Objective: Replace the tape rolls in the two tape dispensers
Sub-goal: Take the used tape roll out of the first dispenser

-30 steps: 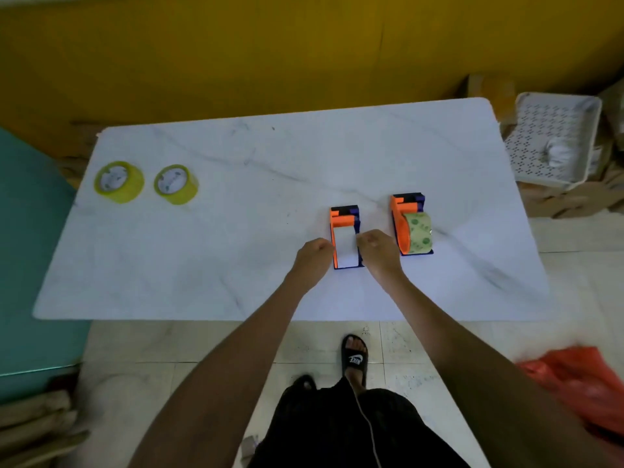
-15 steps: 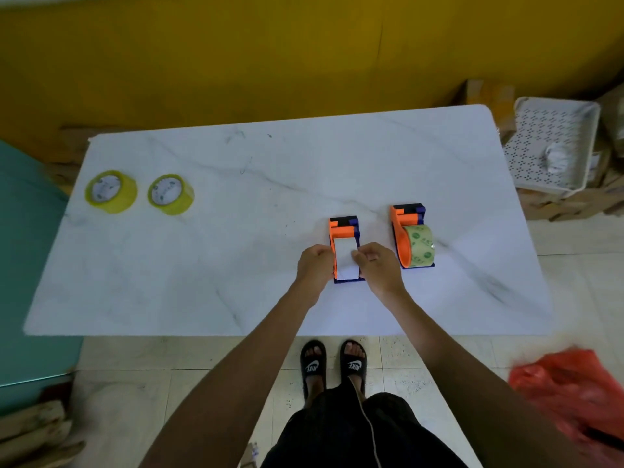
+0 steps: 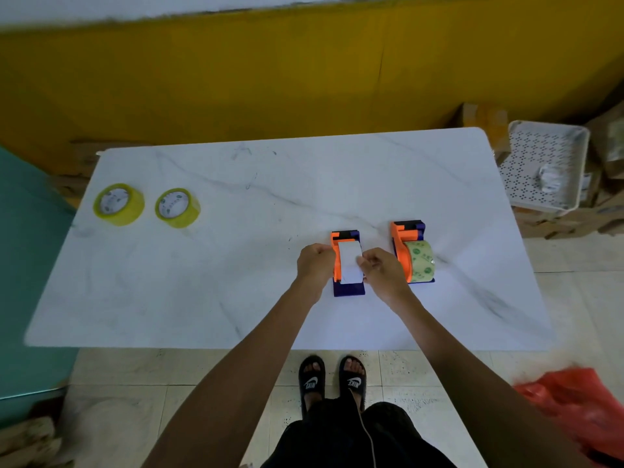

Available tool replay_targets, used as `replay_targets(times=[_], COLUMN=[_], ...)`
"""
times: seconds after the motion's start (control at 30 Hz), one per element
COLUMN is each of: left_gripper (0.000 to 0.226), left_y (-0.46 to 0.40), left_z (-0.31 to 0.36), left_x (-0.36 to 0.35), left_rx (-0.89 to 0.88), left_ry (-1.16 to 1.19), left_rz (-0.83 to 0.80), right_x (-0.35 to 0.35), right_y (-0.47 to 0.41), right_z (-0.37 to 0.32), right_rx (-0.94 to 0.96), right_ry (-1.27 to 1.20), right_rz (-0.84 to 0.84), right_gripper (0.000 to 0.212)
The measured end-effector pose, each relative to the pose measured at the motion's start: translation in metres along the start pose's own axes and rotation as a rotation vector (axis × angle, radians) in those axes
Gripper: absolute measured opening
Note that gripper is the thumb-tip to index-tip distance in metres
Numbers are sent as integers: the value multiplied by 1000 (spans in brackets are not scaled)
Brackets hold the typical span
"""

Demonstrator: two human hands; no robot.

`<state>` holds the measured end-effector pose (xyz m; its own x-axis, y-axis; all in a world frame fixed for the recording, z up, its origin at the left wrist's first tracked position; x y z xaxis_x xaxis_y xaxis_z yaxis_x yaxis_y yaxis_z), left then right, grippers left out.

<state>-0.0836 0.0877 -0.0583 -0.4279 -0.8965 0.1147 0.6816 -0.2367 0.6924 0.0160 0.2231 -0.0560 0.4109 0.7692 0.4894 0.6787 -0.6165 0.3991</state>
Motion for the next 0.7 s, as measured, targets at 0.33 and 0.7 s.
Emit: replay_targets(times=[0.33,0.7], left_gripper=[33,23], left_y=[20,25], left_z=[-4,-29], left_x=[2,16], left_rx=[-97,-134], left_ry=[-85,-137], left_rz=[14,47], right_x=[33,31], right_y=[-6,-18], right_z=[19,-25], right_rx=[-52,61], right_ry=[33,-151], right_rz=[67,41], right_gripper=[19,17])
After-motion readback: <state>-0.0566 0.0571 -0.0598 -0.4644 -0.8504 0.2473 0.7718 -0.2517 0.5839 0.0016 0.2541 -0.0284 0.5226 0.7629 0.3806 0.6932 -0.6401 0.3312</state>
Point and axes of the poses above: each hand's wrist, its own y-axis away from the middle knuckle, its own x-axis out of the back of the hand, z = x × y, the point moved 9 cm from there along -y, towards the middle knuckle, and after that the axes turned 11 degrees about y, right-handed, at the moved point
